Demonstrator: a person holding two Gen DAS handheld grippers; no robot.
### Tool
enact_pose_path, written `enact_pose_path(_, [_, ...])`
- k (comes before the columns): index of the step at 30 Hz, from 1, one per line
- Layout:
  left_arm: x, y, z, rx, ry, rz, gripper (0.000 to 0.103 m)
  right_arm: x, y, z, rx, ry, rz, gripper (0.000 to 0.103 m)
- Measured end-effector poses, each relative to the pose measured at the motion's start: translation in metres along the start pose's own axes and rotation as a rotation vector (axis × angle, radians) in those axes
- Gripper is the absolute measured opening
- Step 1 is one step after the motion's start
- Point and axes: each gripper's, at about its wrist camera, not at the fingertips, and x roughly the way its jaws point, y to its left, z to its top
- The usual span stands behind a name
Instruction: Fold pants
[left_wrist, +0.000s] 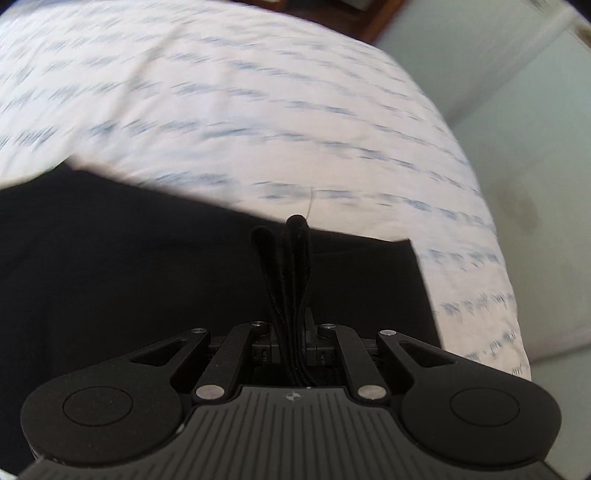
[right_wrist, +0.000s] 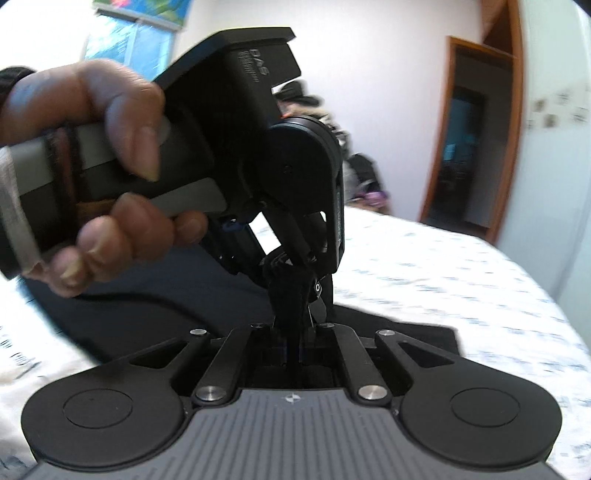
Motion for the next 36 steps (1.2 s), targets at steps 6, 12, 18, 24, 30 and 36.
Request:
enact_pose_path(6, [-0.016, 0.054, 0.001, -0.065, -0.018, -0.036, 0.01, 0.012, 0.042, 0.013, -0.064, 0.044, 0.067, 0.005])
enact_pose_path(12, [-0.017, 0.101, 0.008, -0.152, -0.002, -0.087, 0.01, 0.027, 0.066, 0.026, -0.128, 0.081, 0.075, 0.005])
enact_pose_path(18, [-0.009, 0.135, 0.007, -0.203, 0.017, -0.127, 0.02, 0.041, 0.103, 0.03, -0.198, 0.116, 0.053, 0.005])
enact_pose_path(24, [-0.036, 0.179, 0.003, -0.311, -0.067, -0.165, 0.03, 0.056, 0.108, 0.027, -0.249, 0.158, 0.064, 0.005])
enact_pose_path(30, [-0.12, 0.224, -0.032, -0.414, -0.24, -0.072, 0.048, 0.043, 0.111, 0.022, -0.284, 0.178, 0.107, 0.019])
enact_pose_path(36, [-0.226, 0.25, -0.104, -0.454, -0.453, 0.055, 0.057, -0.002, 0.066, 0.026, -0.039, 0.059, 0.267, 0.063])
